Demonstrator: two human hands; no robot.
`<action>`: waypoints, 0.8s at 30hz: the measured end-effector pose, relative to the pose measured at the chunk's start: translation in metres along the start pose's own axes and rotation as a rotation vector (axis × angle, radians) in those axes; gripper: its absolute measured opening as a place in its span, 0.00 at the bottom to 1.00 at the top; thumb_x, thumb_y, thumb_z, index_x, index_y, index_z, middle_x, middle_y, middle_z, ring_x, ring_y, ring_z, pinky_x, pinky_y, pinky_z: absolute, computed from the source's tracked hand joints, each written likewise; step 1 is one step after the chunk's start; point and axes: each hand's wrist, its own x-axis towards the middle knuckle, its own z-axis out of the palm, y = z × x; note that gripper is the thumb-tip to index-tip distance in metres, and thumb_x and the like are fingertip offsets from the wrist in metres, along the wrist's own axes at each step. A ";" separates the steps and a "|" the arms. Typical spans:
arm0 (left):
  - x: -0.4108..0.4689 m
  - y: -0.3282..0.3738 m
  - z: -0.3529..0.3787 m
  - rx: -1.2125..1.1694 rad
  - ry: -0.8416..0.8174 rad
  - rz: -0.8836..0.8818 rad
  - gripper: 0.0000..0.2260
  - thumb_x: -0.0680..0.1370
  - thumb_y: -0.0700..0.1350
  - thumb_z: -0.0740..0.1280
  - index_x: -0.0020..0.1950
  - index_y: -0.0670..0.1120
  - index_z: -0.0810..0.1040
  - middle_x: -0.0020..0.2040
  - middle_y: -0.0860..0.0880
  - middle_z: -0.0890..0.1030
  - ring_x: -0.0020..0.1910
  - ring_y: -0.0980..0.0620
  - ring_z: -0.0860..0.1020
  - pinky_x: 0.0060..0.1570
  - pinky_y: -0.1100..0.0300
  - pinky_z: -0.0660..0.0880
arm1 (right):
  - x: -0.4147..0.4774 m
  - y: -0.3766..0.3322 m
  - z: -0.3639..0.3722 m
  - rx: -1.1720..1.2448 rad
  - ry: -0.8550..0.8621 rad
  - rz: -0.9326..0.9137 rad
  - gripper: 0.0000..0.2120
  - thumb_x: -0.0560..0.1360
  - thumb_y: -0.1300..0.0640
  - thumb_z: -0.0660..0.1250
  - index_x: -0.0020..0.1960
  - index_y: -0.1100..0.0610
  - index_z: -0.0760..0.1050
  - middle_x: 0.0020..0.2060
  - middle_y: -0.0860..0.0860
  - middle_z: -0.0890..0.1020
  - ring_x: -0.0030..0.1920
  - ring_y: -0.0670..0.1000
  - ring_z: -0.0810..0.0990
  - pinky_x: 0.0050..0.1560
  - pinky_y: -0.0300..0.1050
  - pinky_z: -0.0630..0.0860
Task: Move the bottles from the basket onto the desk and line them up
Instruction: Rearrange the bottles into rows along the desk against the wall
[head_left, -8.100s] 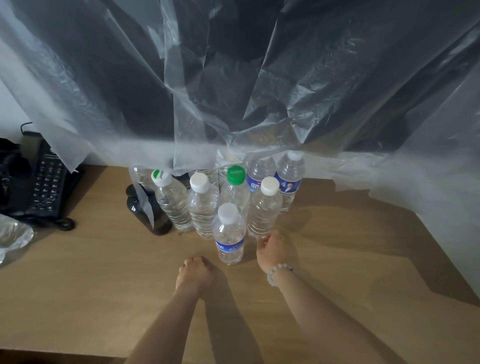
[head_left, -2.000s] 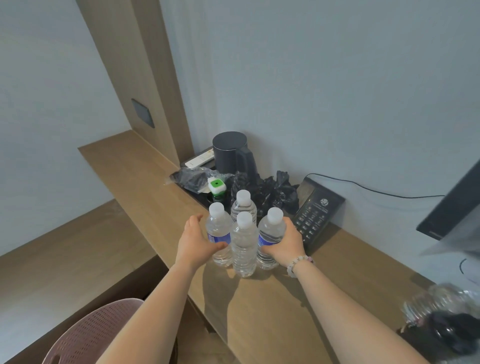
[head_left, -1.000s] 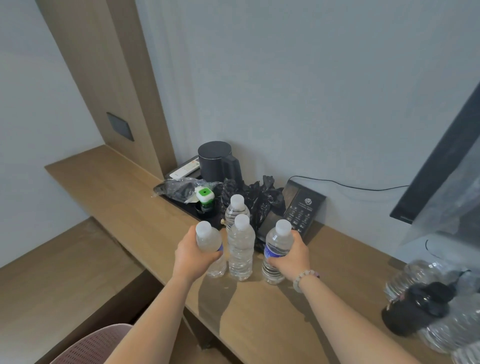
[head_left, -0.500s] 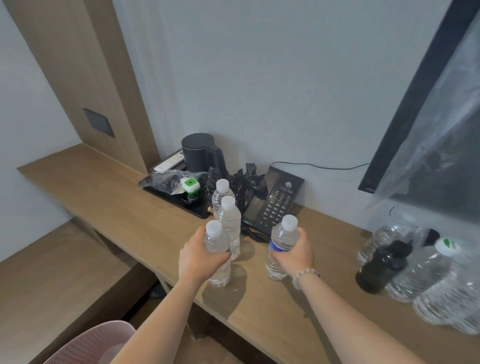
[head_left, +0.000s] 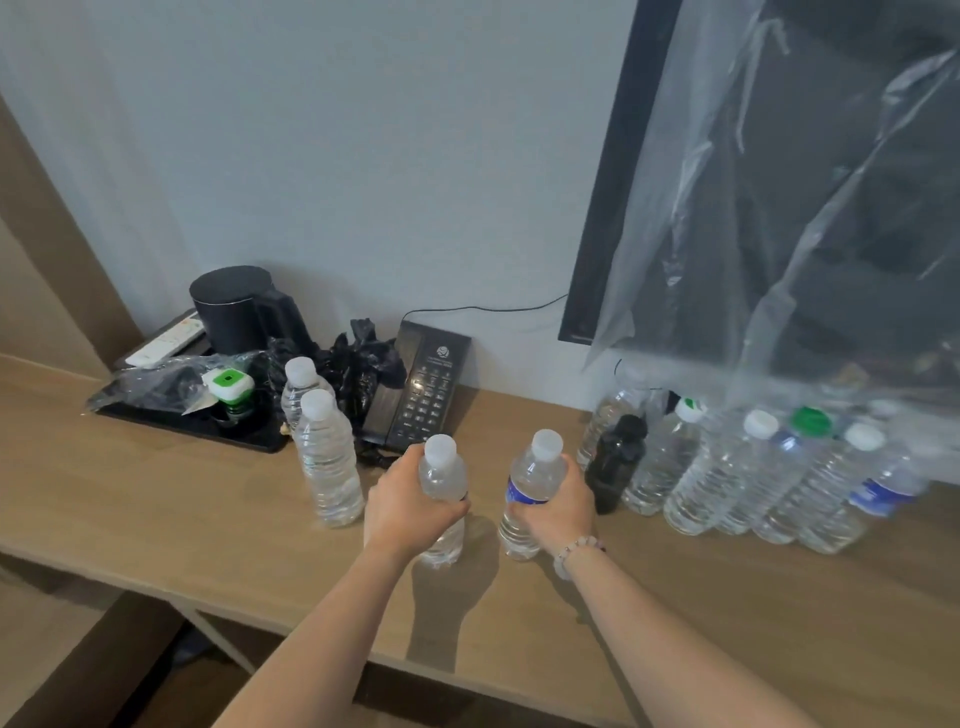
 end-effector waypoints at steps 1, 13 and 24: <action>0.000 0.003 0.005 0.005 -0.016 0.010 0.20 0.62 0.53 0.74 0.51 0.54 0.71 0.44 0.58 0.76 0.46 0.52 0.75 0.47 0.56 0.74 | 0.000 0.002 -0.005 0.000 0.007 0.004 0.33 0.61 0.60 0.79 0.60 0.49 0.67 0.52 0.46 0.75 0.54 0.48 0.73 0.57 0.45 0.72; -0.009 0.068 0.078 0.001 -0.080 0.051 0.17 0.63 0.53 0.73 0.43 0.53 0.69 0.41 0.57 0.76 0.43 0.52 0.75 0.40 0.59 0.69 | 0.015 0.037 -0.083 -0.017 0.040 -0.027 0.27 0.64 0.59 0.77 0.57 0.47 0.67 0.47 0.44 0.77 0.49 0.48 0.77 0.49 0.40 0.71; -0.019 0.119 0.134 -0.035 -0.111 0.054 0.19 0.62 0.51 0.75 0.47 0.52 0.72 0.43 0.57 0.77 0.44 0.51 0.75 0.44 0.58 0.71 | 0.037 0.072 -0.142 0.012 0.096 0.004 0.29 0.62 0.60 0.78 0.58 0.50 0.69 0.49 0.47 0.78 0.49 0.48 0.76 0.51 0.40 0.73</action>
